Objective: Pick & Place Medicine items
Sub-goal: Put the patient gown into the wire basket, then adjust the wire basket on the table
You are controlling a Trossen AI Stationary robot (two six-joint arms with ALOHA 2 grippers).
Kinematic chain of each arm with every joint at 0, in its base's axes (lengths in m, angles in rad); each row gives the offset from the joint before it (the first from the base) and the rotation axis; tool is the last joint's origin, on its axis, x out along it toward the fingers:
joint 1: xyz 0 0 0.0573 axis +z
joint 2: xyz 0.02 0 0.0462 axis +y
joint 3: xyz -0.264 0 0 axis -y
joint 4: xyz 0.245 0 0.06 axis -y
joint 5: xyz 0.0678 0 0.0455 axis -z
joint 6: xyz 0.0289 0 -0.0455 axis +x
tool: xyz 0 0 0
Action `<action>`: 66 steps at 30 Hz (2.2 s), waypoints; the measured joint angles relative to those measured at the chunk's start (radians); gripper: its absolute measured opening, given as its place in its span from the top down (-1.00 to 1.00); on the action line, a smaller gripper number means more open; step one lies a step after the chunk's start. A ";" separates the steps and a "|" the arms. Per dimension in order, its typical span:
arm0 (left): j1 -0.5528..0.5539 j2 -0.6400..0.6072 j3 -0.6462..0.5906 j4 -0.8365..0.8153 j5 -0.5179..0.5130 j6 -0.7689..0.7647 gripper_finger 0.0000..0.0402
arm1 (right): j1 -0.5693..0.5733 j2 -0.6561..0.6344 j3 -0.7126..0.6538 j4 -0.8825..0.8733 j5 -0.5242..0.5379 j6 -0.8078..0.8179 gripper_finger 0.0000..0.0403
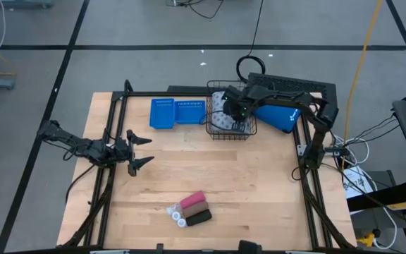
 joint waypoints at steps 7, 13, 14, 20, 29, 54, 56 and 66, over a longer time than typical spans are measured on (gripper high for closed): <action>0.000 0.000 0.000 0.000 0.000 0.000 -0.75 | -0.003 0.004 -0.001 0.044 0.008 -0.002 1.00; 0.000 0.000 0.000 0.000 0.000 0.000 -0.75 | 0.003 -0.036 -0.002 0.062 0.068 -0.012 1.00; 0.000 0.000 0.000 0.000 0.000 0.000 -0.75 | 0.005 -0.047 -0.002 0.063 0.084 -0.013 1.00; 0.000 0.000 0.000 -0.001 0.000 0.000 -0.75 | 0.039 -0.161 -0.002 0.090 0.079 -0.002 1.00; 0.000 0.000 0.000 0.000 0.000 0.000 -0.75 | 0.158 -0.284 0.000 0.115 -0.420 0.000 1.00; 0.000 0.000 0.000 -0.001 0.000 0.000 -0.75 | 0.294 -0.270 -0.277 0.340 -0.145 0.073 1.00; 0.000 0.000 0.000 0.000 0.000 0.000 -0.75 | 0.294 -0.270 -0.278 0.337 -0.104 0.076 1.00; 0.000 0.000 0.000 0.000 0.000 0.000 -0.75 | 0.292 -0.270 -0.278 0.331 -0.068 0.076 1.00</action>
